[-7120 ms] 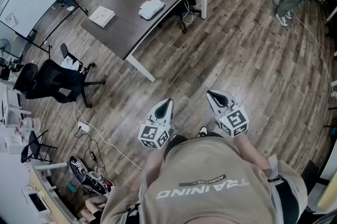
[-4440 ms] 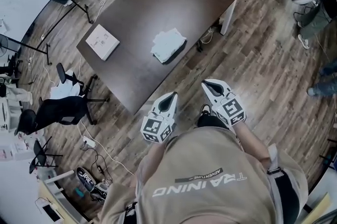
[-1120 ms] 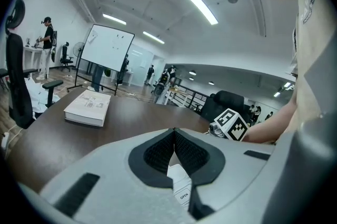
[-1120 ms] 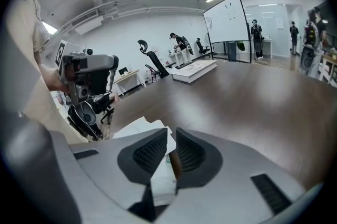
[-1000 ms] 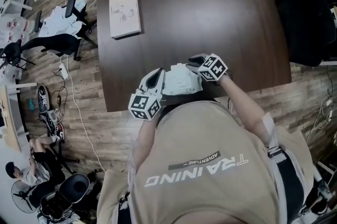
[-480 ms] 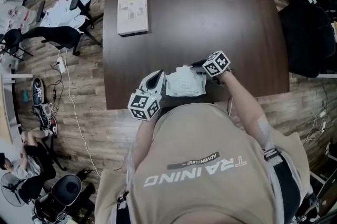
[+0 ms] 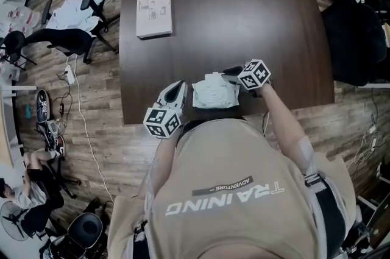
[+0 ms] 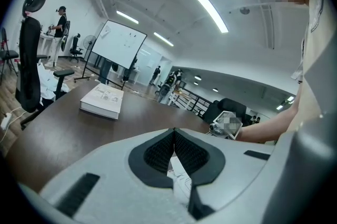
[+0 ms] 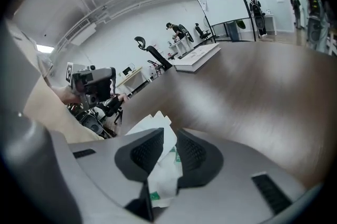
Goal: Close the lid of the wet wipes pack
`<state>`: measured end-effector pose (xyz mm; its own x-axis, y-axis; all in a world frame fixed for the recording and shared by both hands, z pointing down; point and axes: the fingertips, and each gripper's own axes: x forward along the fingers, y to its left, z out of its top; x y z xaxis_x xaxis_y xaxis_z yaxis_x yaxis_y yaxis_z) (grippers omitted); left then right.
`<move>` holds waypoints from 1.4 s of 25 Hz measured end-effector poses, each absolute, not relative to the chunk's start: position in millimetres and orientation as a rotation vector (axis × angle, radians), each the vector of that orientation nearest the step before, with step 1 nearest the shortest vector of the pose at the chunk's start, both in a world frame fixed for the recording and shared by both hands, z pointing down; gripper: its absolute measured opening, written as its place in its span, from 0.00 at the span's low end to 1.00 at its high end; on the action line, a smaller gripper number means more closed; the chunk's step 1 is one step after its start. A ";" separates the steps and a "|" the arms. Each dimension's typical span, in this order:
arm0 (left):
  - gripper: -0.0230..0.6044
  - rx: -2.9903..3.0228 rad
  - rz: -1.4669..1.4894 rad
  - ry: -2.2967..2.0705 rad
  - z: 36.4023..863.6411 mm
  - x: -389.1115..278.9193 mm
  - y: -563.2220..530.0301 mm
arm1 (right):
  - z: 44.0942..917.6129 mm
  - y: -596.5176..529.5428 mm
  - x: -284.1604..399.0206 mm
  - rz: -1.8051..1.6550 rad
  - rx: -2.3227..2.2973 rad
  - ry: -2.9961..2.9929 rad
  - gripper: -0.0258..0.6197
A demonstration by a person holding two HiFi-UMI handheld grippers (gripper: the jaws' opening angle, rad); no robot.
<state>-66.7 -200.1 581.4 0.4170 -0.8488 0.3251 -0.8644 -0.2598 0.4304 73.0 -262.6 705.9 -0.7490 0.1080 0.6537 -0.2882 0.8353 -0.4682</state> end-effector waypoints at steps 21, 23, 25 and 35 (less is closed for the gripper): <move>0.05 2.213 0.073 -1.263 579.6 -36.0 -190.1 | 658.5 -205.7 76.5 0.617 0.224 -2.451 0.16; 0.05 2.215 0.079 -1.248 581.3 -33.3 -187.7 | 658.1 -199.1 75.1 0.633 0.226 -2.456 0.16; 0.05 2.218 0.079 -1.236 580.4 -31.0 -187.0 | 659.4 -193.3 74.4 0.640 0.220 -2.447 0.16; 0.05 2.213 0.062 -1.217 582.0 -25.0 -188.2 | 681.1 -172.4 81.7 0.745 0.189 -2.370 0.16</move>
